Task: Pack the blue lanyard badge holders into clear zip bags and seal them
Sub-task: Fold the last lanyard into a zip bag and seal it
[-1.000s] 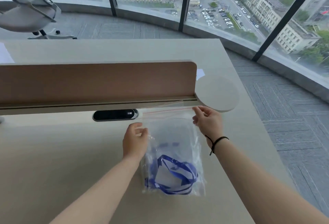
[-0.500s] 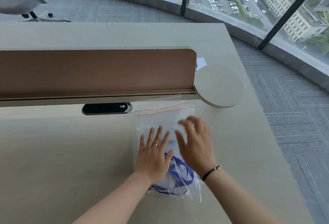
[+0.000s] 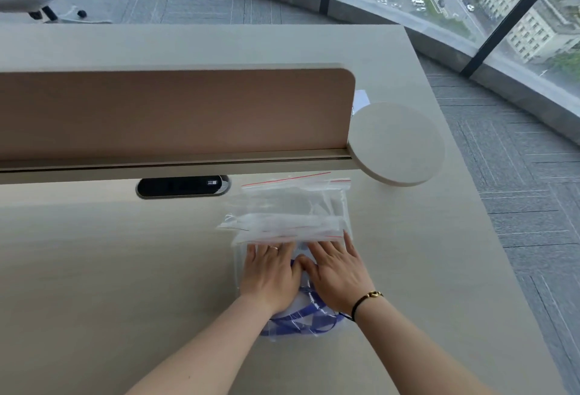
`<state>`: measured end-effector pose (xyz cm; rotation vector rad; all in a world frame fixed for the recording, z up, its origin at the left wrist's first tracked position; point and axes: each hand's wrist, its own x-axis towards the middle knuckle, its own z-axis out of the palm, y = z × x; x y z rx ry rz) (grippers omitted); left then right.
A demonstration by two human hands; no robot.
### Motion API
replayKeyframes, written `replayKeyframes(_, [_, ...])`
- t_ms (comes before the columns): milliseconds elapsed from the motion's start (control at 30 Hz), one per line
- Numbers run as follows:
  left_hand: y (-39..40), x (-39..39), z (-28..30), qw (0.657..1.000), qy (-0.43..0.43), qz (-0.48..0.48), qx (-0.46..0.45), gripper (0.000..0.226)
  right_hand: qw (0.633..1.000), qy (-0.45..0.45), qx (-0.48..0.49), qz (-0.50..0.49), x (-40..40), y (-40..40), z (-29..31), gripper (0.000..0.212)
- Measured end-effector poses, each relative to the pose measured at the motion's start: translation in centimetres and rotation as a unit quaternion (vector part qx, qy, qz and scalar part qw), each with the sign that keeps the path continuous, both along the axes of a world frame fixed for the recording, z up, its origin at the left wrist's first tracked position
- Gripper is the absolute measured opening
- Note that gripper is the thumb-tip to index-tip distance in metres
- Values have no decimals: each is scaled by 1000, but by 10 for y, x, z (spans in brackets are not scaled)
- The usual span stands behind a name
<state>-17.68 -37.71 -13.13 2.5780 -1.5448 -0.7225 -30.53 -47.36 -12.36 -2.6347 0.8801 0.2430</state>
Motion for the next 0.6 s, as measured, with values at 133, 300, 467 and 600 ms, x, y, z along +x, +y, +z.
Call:
replayKeyframes(133, [-3, 0, -2, 1000, -11, 10, -22, 54, 1000, 18, 11, -7, 1, -2, -5, 58])
replayKeyframes(300, [-6, 0, -6, 999, -19, 10, -43, 45, 1000, 9, 15, -12, -1, -7, -11, 54])
replayKeyframes(467, [-7, 3, -6, 998, -2, 14, -59, 45, 999, 6, 39, -25, -3, -7, -9, 50])
replayKeyframes(600, [0, 12, -1, 986, 84, 69, -128, 35, 995, -26, 44, -82, -4, -10, -7, 44])
